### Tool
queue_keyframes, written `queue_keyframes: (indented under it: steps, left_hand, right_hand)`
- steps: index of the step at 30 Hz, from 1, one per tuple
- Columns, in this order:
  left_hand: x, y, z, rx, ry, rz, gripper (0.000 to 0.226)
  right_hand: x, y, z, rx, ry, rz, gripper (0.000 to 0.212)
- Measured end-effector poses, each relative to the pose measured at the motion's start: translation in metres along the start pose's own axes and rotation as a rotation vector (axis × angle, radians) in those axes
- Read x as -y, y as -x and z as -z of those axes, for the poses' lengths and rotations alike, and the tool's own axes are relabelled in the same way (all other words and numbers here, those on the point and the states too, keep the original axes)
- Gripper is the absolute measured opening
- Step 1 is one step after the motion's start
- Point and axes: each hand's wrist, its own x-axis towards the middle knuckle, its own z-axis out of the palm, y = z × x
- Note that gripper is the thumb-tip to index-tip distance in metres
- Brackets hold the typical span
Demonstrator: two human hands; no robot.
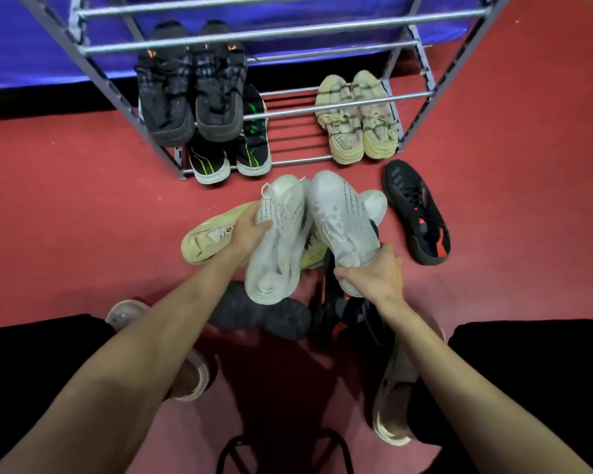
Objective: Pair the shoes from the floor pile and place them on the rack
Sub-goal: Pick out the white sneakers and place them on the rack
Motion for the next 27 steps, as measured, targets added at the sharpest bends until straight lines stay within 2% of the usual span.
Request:
queue_keyframes:
  steps: [2, 5, 8, 11, 18, 19, 22, 23, 25, 27]
  left_hand:
    - [0.009, 0.015, 0.004, 0.005, 0.006, 0.046, 0.041]
    - [0.028, 0.029, 0.010, -0.029, -0.061, 0.095, 0.052]
    - [0.038, 0.043, 0.010, -0.095, -0.100, 0.235, 0.051]
    - [0.038, 0.063, 0.006, -0.058, -0.070, 0.356, 0.056]
    - [0.029, 0.079, 0.003, -0.117, 0.285, 0.433, 0.047]
    - [0.032, 0.077, 0.005, -0.119, 0.312, 0.436, 0.051]
    - [0.036, 0.072, 0.013, -0.104, 0.404, 0.474, 0.061]
    - [0.028, 0.076, 0.014, -0.102, 0.446, 0.499, 0.055]
    - [0.012, 0.082, 0.018, -0.080, 0.533, 0.561, 0.028]
    - [-0.003, 0.085, 0.020, -0.059, 0.603, 0.620, 0.027]
  right_hand:
    - [-0.002, 0.000, -0.004, 0.011, 0.009, -0.002, 0.086]
    - [-0.007, -0.002, -0.008, 0.055, 0.033, -0.026, 0.087]
    - [-0.016, -0.006, -0.009, 0.095, 0.055, -0.020, 0.090]
    - [-0.024, -0.009, -0.010, 0.141, 0.027, -0.012, 0.092]
    - [-0.051, -0.021, -0.011, 0.249, -0.098, 0.029, 0.117]
    - [-0.054, -0.022, -0.011, 0.280, -0.142, 0.033, 0.111]
    - [-0.056, -0.017, -0.007, 0.347, -0.140, -0.001, 0.052]
    - [-0.057, -0.017, -0.006, 0.330, -0.112, -0.022, 0.041]
    - [-0.053, -0.014, -0.001, 0.329, -0.107, -0.061, 0.033]
    - [-0.042, -0.008, 0.004, 0.378, -0.143, -0.066, 0.034]
